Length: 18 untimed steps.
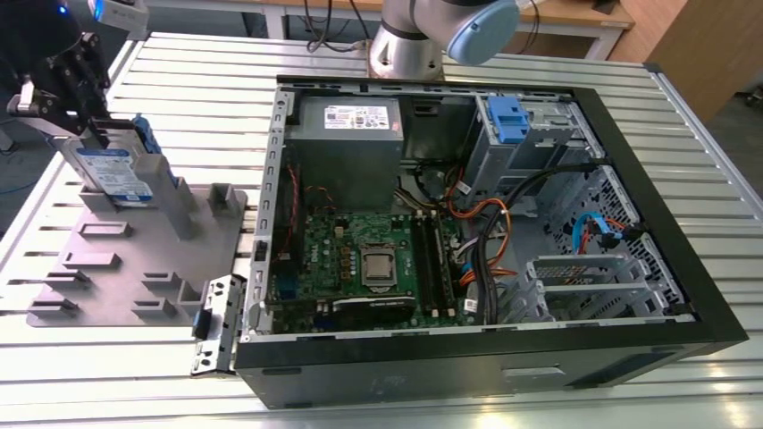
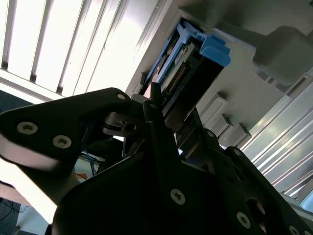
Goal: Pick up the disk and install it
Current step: 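Pick up the disk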
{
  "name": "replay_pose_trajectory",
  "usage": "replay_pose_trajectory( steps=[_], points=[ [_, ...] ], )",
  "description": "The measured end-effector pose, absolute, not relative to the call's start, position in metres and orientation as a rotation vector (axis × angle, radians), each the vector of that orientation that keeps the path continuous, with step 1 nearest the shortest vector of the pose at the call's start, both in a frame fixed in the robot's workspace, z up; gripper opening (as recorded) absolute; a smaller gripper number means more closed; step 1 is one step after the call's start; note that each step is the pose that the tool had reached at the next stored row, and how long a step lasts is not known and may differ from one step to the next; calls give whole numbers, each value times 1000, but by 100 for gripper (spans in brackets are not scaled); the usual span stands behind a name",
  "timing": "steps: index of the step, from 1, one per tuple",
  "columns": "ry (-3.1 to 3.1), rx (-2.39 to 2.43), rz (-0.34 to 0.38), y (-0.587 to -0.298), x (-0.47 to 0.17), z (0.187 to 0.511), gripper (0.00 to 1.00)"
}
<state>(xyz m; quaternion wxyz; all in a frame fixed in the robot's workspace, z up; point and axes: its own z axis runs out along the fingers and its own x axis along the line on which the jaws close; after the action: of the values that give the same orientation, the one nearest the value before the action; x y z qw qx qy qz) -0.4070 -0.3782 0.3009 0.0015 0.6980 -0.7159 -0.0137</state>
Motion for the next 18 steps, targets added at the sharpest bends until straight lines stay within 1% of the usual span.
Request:
replay_pose_trajectory(
  steps=[18],
  points=[
    [-2247, 2191, -43, -378, -407, 304, 35]
  ],
)
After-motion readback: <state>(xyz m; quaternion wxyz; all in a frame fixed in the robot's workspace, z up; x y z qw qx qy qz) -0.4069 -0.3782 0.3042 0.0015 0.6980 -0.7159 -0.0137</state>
